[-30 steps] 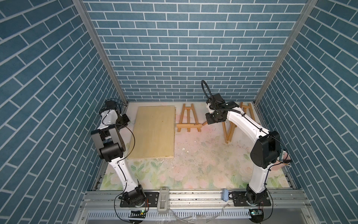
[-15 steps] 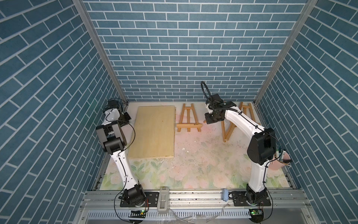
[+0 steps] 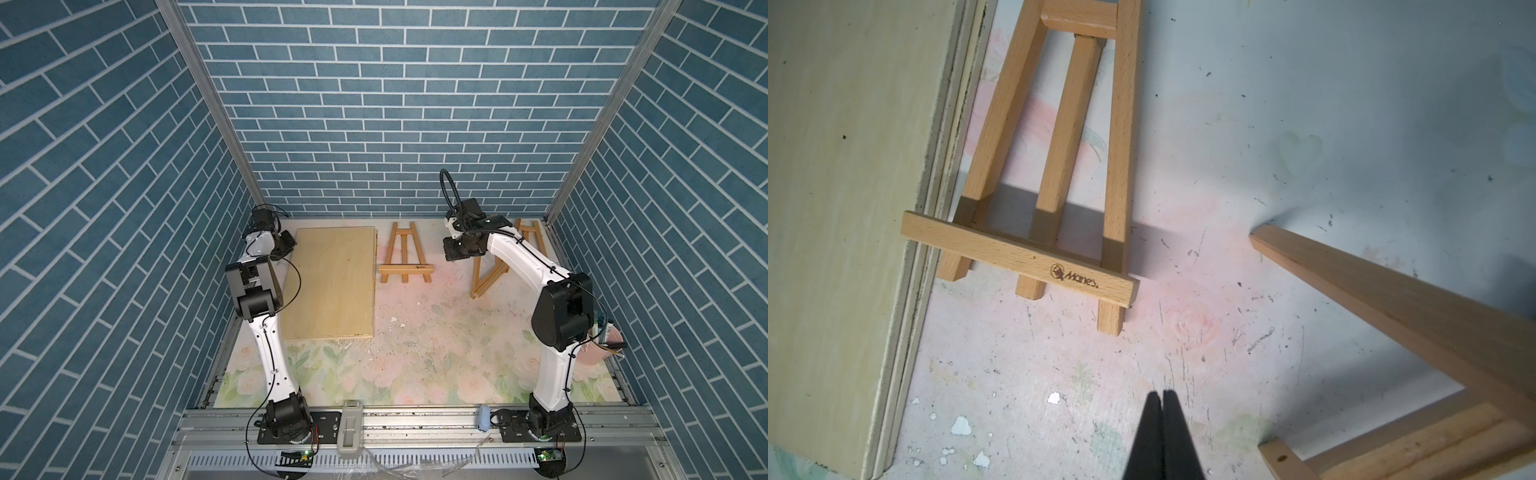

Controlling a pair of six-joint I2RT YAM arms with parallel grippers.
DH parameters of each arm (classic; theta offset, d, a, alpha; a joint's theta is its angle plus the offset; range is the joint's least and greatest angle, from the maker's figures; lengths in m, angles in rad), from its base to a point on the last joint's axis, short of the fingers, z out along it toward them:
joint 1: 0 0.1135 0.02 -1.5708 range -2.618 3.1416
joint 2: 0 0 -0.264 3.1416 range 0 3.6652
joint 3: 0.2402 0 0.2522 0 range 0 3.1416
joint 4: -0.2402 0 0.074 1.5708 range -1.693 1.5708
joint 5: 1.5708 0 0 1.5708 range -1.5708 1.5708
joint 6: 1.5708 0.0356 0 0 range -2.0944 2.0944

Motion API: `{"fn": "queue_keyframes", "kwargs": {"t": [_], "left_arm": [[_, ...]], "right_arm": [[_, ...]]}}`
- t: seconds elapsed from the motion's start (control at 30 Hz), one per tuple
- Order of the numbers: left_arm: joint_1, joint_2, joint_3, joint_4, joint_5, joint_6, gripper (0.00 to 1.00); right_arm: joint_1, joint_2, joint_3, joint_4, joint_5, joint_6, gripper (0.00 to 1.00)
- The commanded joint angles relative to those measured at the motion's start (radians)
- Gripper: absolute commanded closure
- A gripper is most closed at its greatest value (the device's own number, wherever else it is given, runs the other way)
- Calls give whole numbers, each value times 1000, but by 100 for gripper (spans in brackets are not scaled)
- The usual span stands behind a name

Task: Disassemble the easel
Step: Adjust the drawing board.

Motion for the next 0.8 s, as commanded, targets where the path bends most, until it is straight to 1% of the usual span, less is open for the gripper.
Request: {"fn": "queue_keyframes", "kwargs": {"t": [0.0,0.3,0.5,0.67,0.77], "left_arm": [[-2,41,45,6,-23,-33,90],[-17,108,110,9,-13,-68,89],[-28,138,142,9,3,-83,90],[-36,149,146,12,13,-91,89],[-38,148,139,13,14,-95,89]], "right_arm": [[-2,31,38,9,-55,-14,100],[-2,67,98,-18,-75,-14,100],[-2,66,102,-23,-76,-13,100],[6,75,119,-27,-71,-17,100],[13,100,161,-49,-69,-27,100]]}}
